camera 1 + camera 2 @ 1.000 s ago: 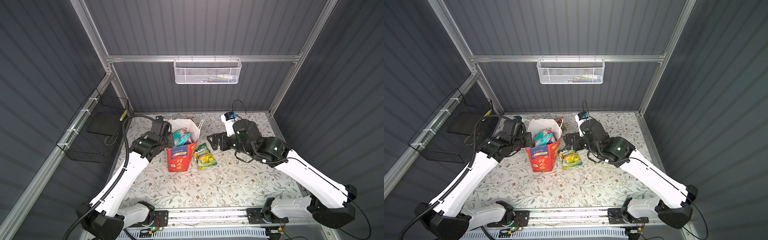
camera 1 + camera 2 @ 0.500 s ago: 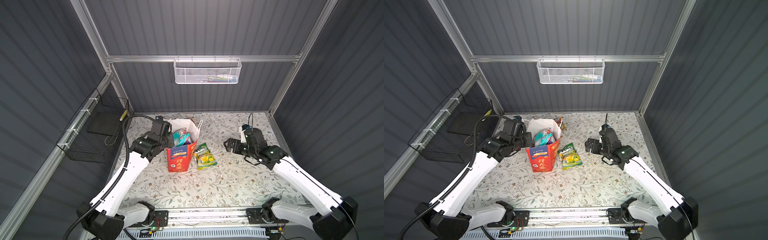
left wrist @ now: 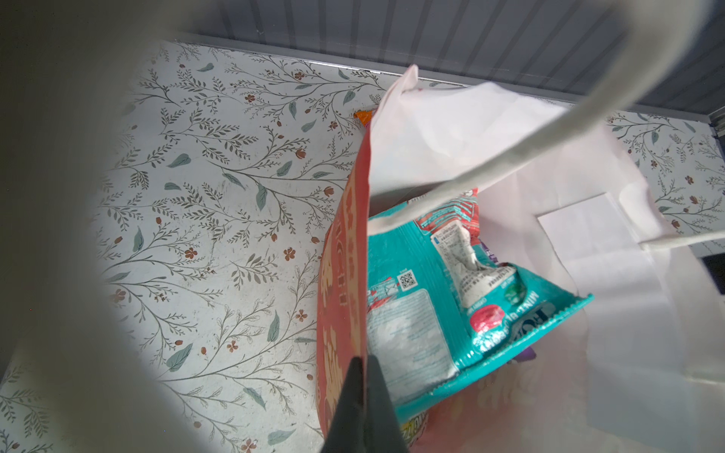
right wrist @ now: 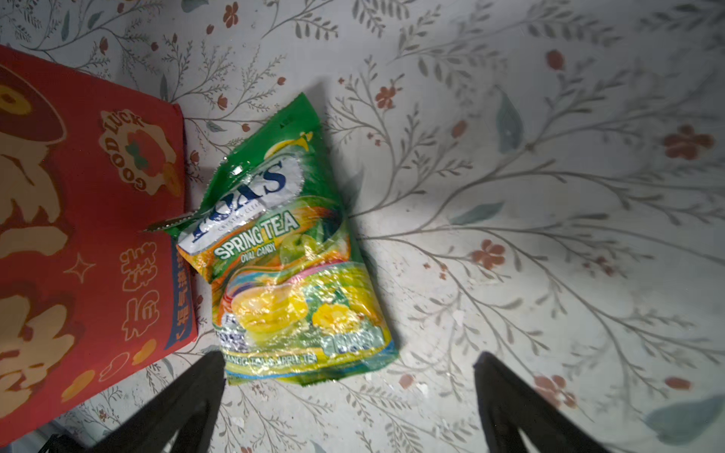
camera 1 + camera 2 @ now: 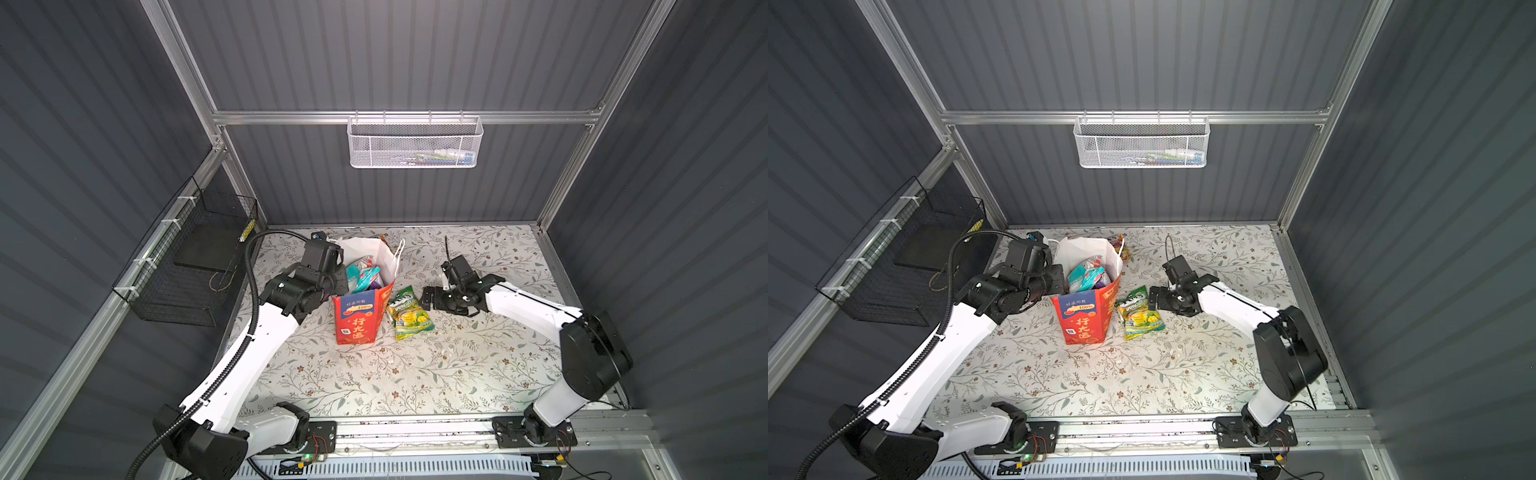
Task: Place the snacks into the paper bag
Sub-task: Pick up the snack at the center of the table.
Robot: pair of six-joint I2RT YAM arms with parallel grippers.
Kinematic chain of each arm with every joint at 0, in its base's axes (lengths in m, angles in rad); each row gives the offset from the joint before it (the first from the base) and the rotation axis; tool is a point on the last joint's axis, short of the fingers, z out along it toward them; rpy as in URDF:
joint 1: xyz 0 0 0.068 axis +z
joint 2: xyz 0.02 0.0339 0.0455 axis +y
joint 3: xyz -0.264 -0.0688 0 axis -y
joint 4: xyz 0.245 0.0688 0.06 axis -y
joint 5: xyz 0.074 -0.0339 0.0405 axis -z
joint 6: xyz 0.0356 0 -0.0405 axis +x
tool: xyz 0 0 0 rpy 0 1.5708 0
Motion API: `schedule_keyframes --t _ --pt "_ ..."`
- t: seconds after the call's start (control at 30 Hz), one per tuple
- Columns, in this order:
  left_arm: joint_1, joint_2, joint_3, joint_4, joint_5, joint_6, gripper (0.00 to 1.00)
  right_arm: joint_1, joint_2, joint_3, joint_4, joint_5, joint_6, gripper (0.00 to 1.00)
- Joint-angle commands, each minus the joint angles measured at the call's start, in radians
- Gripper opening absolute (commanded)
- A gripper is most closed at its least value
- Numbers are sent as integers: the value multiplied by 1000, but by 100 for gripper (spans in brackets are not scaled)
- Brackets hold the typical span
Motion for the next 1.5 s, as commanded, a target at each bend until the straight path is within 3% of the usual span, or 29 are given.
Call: schedule_keyframes --t 0.0,0.33,0.93,1.1,1.37,1.47 --pt "2 2 22 15 -12 8 0 40 73 81 -42 25 -33 99" --pt "2 2 23 15 -8 8 0 106 238 208 -94 66 -44 99" --pt "2 -1 23 15 -7 8 0 136 337 209 -117 121 -18 98" --pt "3 0 23 17 -7 9 0 136 339 199 -117 122 -18 89" --pt "2 -1 23 17 -6 9 0 134 318 172 -89 86 -20 60" --pt "3 1 23 17 -5 9 0 133 301 154 -80 83 -14 55"
